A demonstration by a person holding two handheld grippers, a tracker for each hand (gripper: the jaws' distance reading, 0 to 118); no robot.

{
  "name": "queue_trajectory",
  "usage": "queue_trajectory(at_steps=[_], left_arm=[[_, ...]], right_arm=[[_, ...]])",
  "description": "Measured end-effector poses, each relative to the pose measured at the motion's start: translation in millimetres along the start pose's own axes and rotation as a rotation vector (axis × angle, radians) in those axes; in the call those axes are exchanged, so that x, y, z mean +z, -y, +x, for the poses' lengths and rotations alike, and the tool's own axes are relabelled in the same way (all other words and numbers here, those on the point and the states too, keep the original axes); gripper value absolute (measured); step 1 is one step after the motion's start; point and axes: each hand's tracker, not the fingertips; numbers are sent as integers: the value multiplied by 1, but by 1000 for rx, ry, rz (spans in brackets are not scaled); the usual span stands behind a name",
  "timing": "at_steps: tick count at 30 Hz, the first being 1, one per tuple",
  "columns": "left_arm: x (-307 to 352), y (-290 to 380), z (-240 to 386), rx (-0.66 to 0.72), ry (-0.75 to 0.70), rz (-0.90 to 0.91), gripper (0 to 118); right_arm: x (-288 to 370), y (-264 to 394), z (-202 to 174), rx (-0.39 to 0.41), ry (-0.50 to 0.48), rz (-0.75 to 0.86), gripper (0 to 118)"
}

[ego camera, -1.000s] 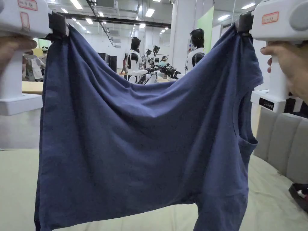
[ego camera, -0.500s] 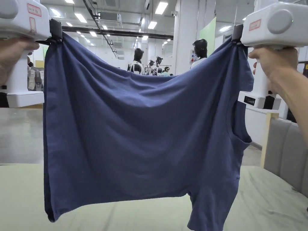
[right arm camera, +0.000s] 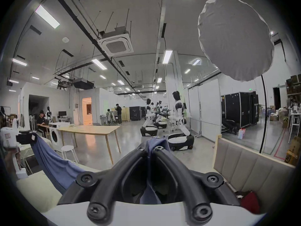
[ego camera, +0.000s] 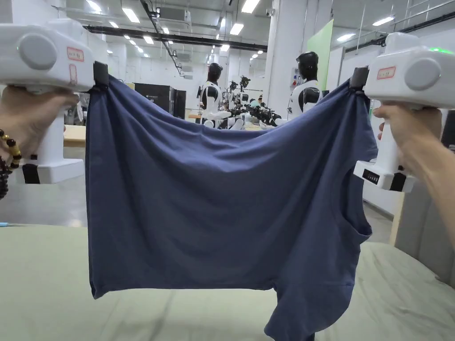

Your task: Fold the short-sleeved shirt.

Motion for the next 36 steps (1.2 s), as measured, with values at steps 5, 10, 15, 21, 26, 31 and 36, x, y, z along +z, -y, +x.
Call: queue_trajectory(at_steps=[5, 10, 15, 21, 26, 31, 36], left_arm=[[-16, 55, -10, 38, 23, -57, 2], [-18, 110, -14, 44, 53, -119, 2], [-12, 140, -22, 67, 48, -172, 2], [26, 163, -32, 101, 64, -195, 2], [87, 189, -38, 120, 85, -228, 2], [155, 220, -43, 134, 105, -248, 2], [226, 261, -42, 102, 161, -293, 2]], right_arm=[[0, 50, 3, -20, -17, -30, 4], [7, 96, 6, -11, -11, -74, 4], [17, 120, 14, -46, -10, -114, 4], [69, 136, 15, -25, -27, -128, 4], [136, 152, 17, -1, -49, -173, 4], [211, 176, 17, 37, -56, -232, 4], [285, 212, 25, 5, -85, -305, 4]])
